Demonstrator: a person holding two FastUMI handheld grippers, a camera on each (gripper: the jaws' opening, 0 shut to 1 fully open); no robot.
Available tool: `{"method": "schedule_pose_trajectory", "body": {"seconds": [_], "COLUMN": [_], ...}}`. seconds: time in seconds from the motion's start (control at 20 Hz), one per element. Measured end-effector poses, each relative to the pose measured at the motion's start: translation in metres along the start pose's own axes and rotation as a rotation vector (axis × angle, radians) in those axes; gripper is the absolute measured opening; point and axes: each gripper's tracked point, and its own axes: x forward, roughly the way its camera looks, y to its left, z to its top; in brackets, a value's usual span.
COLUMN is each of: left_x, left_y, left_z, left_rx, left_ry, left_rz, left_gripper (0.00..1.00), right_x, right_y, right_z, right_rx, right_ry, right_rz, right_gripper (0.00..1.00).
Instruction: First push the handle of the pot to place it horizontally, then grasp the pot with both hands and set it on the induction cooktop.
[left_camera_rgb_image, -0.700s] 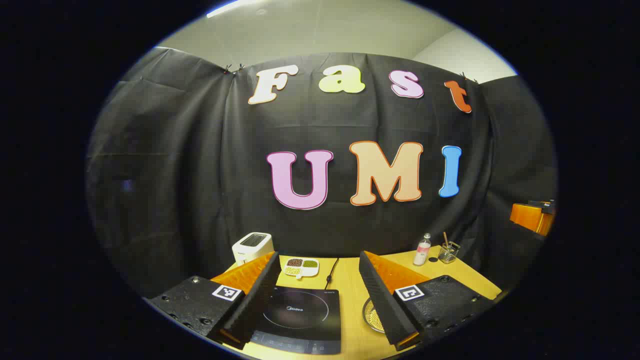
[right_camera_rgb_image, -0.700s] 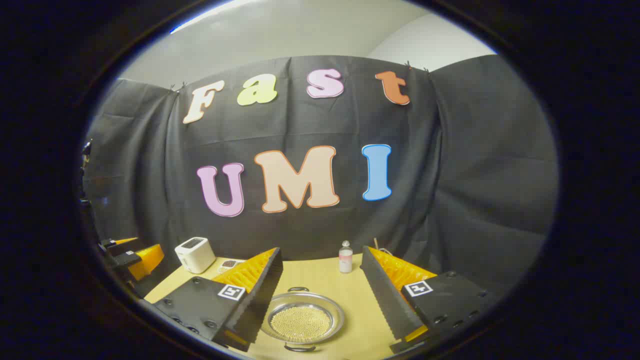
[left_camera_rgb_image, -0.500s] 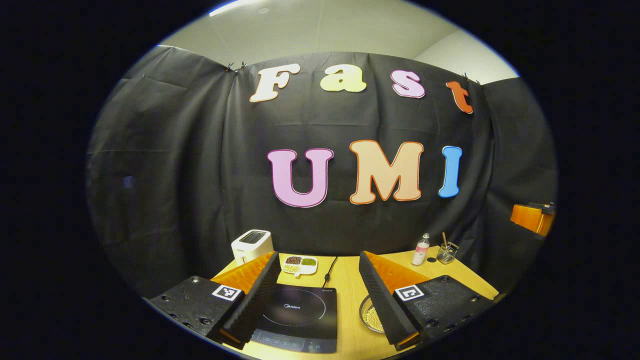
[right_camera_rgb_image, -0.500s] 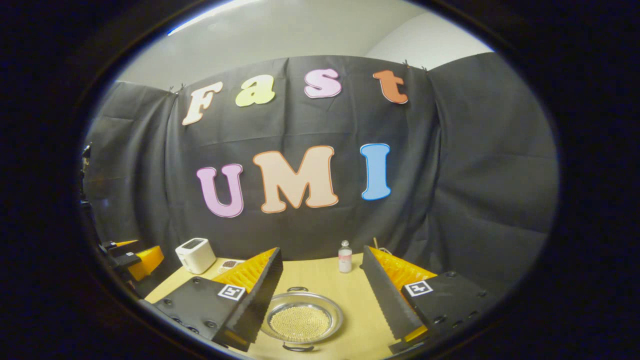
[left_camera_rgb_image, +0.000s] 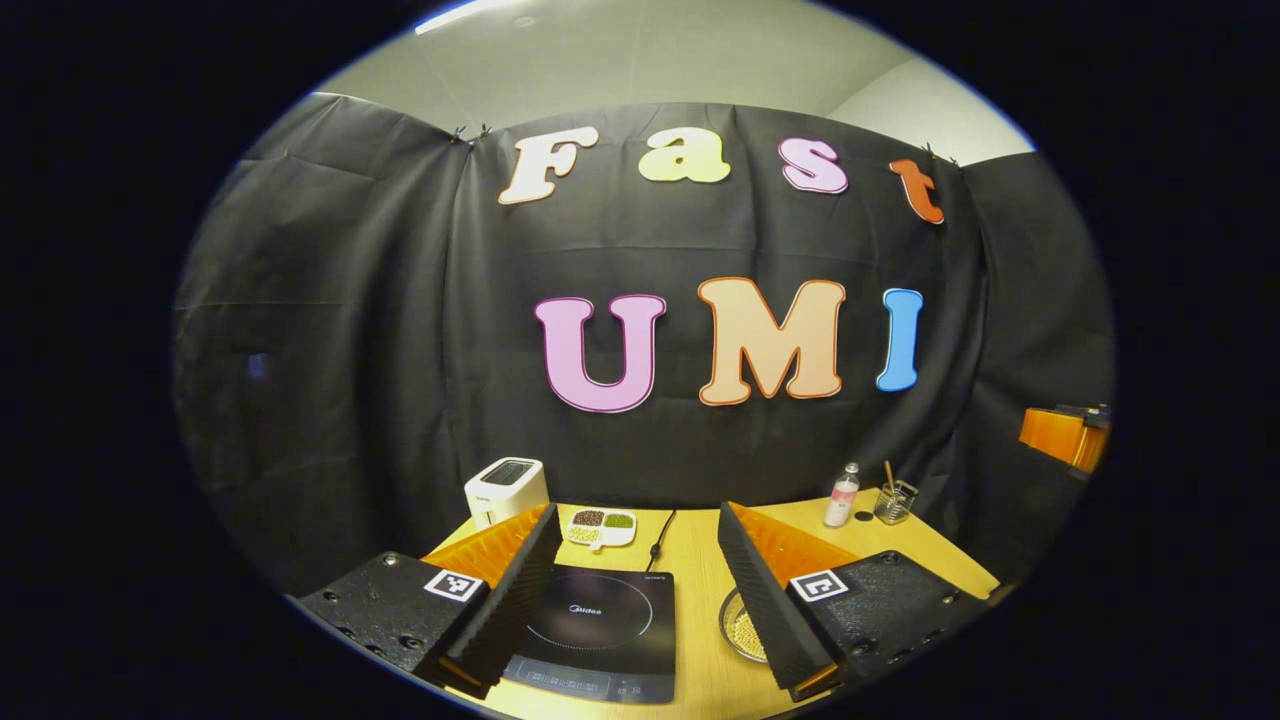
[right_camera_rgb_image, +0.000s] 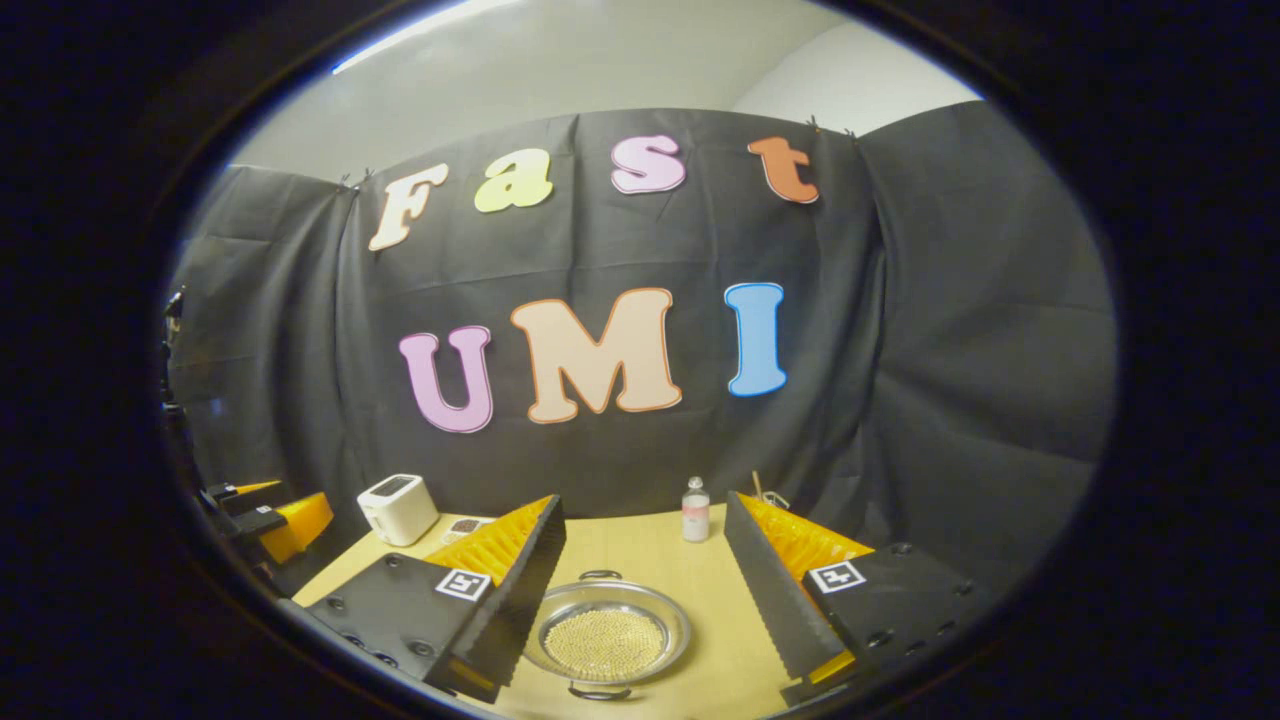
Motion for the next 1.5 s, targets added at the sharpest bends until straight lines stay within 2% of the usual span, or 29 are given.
{"method": "schedule_pose_trajectory", "body": {"seconds": [0.1,0.15,0.2,0.25,0.3,0.45,0.5,0.7,0.8,0.95,1.0,1.1,1.3,1.4,1.45,1.5], "left_x": [0.001,0.001,0.000,0.001,0.000,-0.004,-0.005,-0.010,-0.013,-0.018,-0.019,-0.021,-0.025,-0.027,-0.027,-0.027], "left_y": [-0.003,-0.003,-0.003,-0.002,-0.002,0.001,0.002,0.010,0.018,0.028,0.031,0.038,0.050,0.055,0.056,0.059], "left_z": [-0.002,-0.003,-0.003,-0.004,-0.005,-0.004,-0.007,-0.011,-0.013,-0.018,-0.020,-0.021,-0.024,-0.027,-0.029,-0.032], "left_rx": [0.000,0.002,0.005,0.008,0.014,0.027,0.029,0.035,0.037,0.024,0.018,0.016,0.029,0.029,0.029,0.027], "left_ry": [0.006,0.009,0.012,0.013,0.016,0.015,0.018,0.028,0.031,0.044,0.047,0.046,0.048,0.052,0.057,0.062], "left_rz": [-0.009,-0.011,-0.014,-0.016,-0.014,-0.012,-0.010,0.002,0.014,0.028,0.031,0.037,0.041,0.038,0.035,0.032], "left_gripper": [0.96,0.96,0.96,0.96,0.93,0.93,0.96,0.93,0.93,0.95,0.93,0.95,0.95,0.95,0.95,0.93], "right_x": [-0.001,-0.001,-0.002,-0.003,-0.003,-0.002,-0.003,-0.003,-0.002,-0.004,-0.004,-0.002,-0.007,-0.008,-0.010,-0.012], "right_y": [0.000,0.001,0.002,0.003,0.004,0.009,0.010,0.019,0.023,0.027,0.028,0.033,0.046,0.057,0.061,0.066], "right_z": [-0.003,-0.004,-0.006,-0.008,-0.010,-0.018,-0.020,-0.027,-0.030,-0.039,-0.039,-0.041,-0.057,-0.070,-0.079,-0.086], "right_rx": [-0.003,-0.004,-0.004,-0.002,0.000,0.006,0.007,0.020,0.038,0.045,0.042,0.040,0.037,0.033,0.016,0.001], "right_ry": [0.009,0.013,0.017,0.023,0.031,0.054,0.062,0.077,0.083,0.100,0.096,0.098,0.120,0.150,0.165,0.177], "right_rz": [0.001,0.002,0.004,0.006,0.009,0.021,0.026,0.042,0.047,0.042,0.039,0.042,0.048,0.064,0.061,0.063], "right_gripper": [0.92,0.99,0.99,0.92,0.92,0.92,0.92,0.92,0.72,0.71,0.71,0.38,0.39,0.04,0.08,0.08]}}
